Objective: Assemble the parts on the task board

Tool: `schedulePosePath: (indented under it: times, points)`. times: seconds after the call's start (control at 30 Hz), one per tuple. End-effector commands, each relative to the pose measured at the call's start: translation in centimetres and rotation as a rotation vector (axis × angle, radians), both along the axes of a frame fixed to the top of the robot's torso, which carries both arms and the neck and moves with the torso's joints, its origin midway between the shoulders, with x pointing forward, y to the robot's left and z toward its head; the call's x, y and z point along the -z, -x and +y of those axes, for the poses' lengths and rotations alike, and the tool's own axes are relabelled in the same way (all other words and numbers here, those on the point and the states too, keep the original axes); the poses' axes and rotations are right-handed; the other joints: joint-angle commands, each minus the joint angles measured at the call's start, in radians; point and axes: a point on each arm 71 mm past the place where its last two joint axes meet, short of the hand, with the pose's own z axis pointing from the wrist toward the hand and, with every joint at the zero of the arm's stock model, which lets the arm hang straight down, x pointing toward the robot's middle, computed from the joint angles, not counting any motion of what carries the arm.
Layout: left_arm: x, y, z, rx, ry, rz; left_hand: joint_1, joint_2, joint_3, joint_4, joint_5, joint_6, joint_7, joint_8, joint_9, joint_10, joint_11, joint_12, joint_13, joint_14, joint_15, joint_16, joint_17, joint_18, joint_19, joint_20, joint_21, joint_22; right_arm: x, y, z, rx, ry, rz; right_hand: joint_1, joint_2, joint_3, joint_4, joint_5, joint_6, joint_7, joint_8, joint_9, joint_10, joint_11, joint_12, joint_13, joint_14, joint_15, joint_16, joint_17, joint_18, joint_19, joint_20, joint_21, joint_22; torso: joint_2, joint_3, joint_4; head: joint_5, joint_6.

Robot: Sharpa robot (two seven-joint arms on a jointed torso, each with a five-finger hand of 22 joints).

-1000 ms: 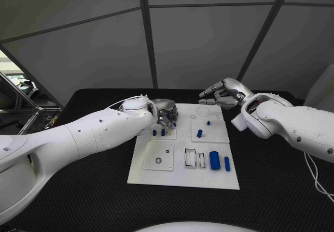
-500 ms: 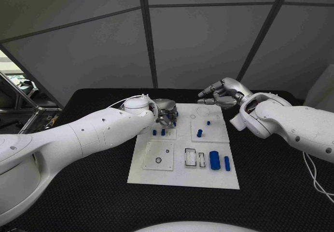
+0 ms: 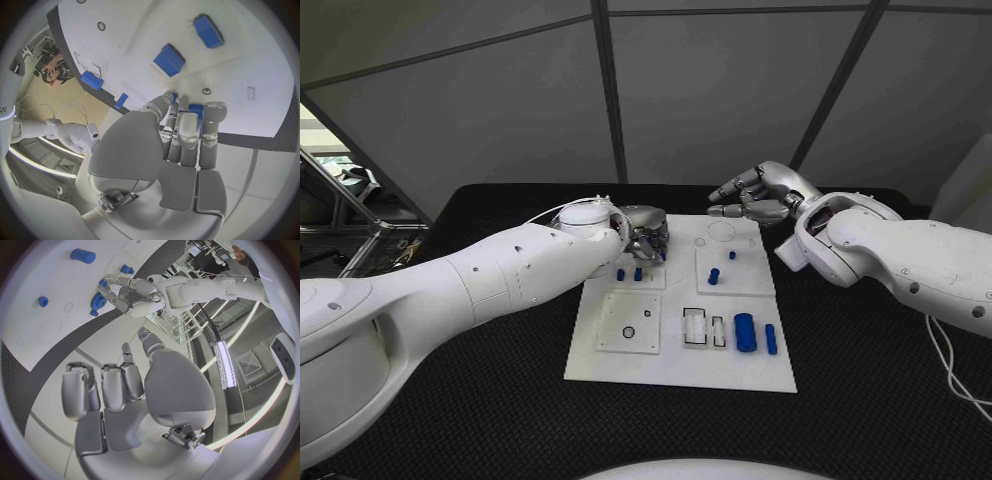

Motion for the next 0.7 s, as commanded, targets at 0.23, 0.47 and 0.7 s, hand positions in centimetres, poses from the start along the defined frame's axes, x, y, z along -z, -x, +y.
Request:
schedulePosePath:
  times: [0.23,0.47,0.7]
  points:
    - [1.1,0.5,-0.3,0.036,-0.033,0.058,-0.013,0.003,0.028,-0.004,-0.003,0.003,0.008,-0.007,-0.011,0.005,0.007,-0.006,-0.017,0.003,0.004,0.011,-0.006,0.003,-0.001,0.004,0.007,0.008,-0.2,0.0,0.3,-0.013,-0.004,-0.008,0.0,0.007,0.003,-0.005,0.007,-0.003,0.003,-0.004,0.001,-0.002,0.001,0.002,0.026,0.044,-0.007,-0.005,-0.001,0.015,0.007,-0.005,-0.003,0.053,0.0,0.0003,0.0003,0.003,0.011]
    - [0.7,0.5,0.0,0.024,0.027,0.01,0.002,0.023,0.078,-0.028,0.013,0.049,0.002,0.008,-0.011,0.046,-0.005,0.007,-0.025,0.024,-0.008,0.04,0.013,-0.009,0.04,-0.003,0.076,0.066,-0.2,0.0,0.4,-0.015,-0.004,-0.008,0.0,0.007,0.003,-0.005,0.007,-0.003,0.003,-0.004,0.001,-0.002,0.001,0.002,0.026,0.044,-0.007,-0.005,-0.001,0.015,0.007,-0.005,-0.003,0.053,0.0,-0.0009,0.0007,0.001,0.012]
    - [0.0,0.7,0.8,0.004,0.101,-0.011,-0.007,0.019,0.095,-0.038,0.025,0.061,0.001,0.008,-0.012,0.057,-0.007,0.007,-0.03,0.032,-0.01,0.047,0.015,-0.013,0.054,-0.007,0.1,0.087,-0.2,0.0,0.3,-0.013,-0.003,-0.008,-0.001,0.008,0.003,-0.005,0.007,-0.002,0.003,-0.004,0.002,-0.001,0.001,0.003,0.027,0.045,-0.007,-0.003,0.002,0.014,0.008,-0.005,-0.001,0.056,-0.002,-0.0005,0.0026,0.0,0.011]
